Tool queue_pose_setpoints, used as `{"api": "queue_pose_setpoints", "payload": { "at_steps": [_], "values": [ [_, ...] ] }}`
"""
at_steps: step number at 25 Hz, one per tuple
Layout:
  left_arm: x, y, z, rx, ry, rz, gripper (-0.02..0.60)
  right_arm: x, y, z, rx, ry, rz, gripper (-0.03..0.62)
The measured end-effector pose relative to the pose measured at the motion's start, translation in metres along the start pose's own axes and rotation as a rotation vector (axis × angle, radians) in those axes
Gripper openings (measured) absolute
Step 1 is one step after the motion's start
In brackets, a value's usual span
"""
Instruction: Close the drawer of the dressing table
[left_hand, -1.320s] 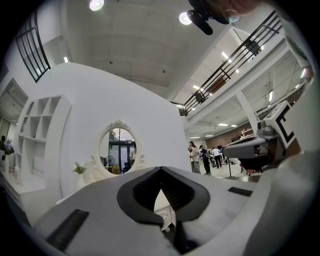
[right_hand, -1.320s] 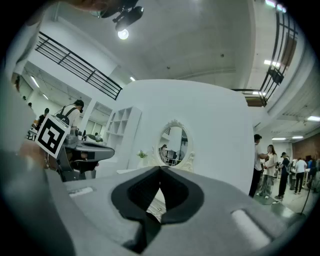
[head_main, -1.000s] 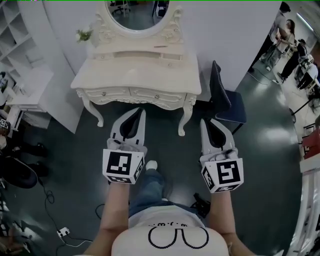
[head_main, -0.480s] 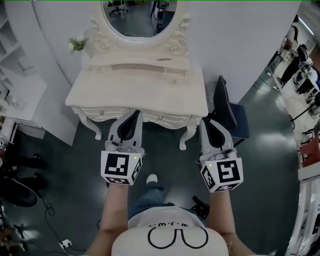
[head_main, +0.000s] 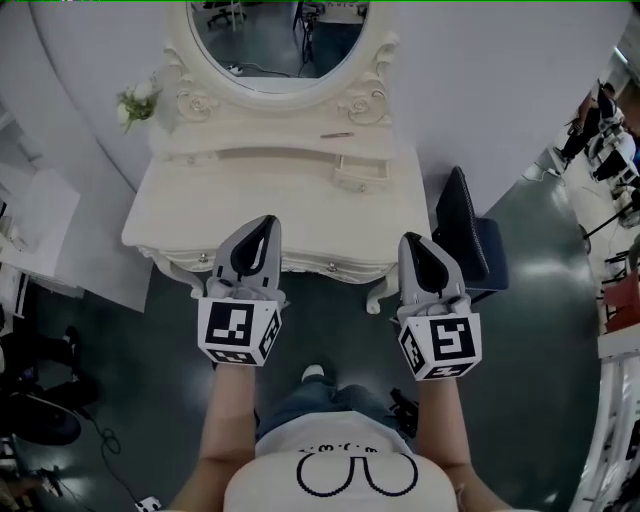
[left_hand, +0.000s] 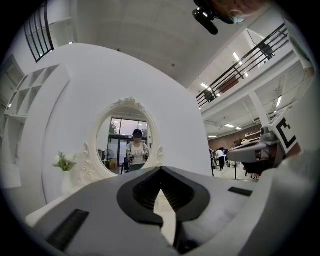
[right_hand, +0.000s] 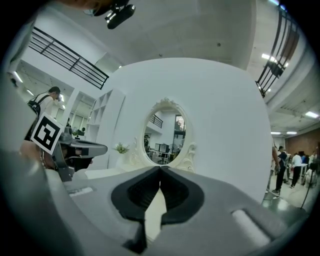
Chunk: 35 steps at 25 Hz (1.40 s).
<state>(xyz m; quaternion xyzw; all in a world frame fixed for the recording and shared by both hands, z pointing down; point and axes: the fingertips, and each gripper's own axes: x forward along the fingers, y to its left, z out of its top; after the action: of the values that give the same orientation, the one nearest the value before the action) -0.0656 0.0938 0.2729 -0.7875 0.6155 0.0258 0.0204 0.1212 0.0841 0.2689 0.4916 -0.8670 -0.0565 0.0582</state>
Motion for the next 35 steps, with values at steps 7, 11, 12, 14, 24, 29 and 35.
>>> {"api": "queue_pose_setpoints", "payload": {
  "at_steps": [7, 11, 12, 14, 24, 29, 35],
  "values": [
    [0.025, 0.021, -0.027, -0.028, 0.048, -0.016, -0.003, 0.038, -0.008, -0.03, 0.06, 0.082, -0.038, 0.134],
    [0.039, 0.032, -0.034, -0.038, 0.057, -0.013, -0.003, 0.058, -0.012, -0.039, 0.097, 0.095, -0.03, 0.275],
    [0.043, 0.035, -0.035, -0.037, 0.058, -0.011, -0.003, 0.064, -0.013, -0.041, 0.106, 0.099, -0.026, 0.296],
    [0.051, 0.042, -0.036, -0.037, 0.058, -0.006, -0.003, 0.077, -0.015, -0.043, 0.11, 0.106, -0.02, 0.302],
    [0.131, 0.073, -0.055, -0.028, 0.092, -0.016, -0.003, 0.156, -0.048, -0.075, 0.117, 0.155, -0.035, 0.302],
    [0.186, 0.094, -0.072, -0.023, 0.138, -0.022, -0.002, 0.206, -0.071, -0.105, 0.145, 0.21, -0.042, 0.302],
    [0.241, 0.104, -0.101, -0.035, 0.215, -0.049, -0.003, 0.251, -0.098, -0.142, 0.183, 0.287, -0.059, 0.297]
  ]
}}
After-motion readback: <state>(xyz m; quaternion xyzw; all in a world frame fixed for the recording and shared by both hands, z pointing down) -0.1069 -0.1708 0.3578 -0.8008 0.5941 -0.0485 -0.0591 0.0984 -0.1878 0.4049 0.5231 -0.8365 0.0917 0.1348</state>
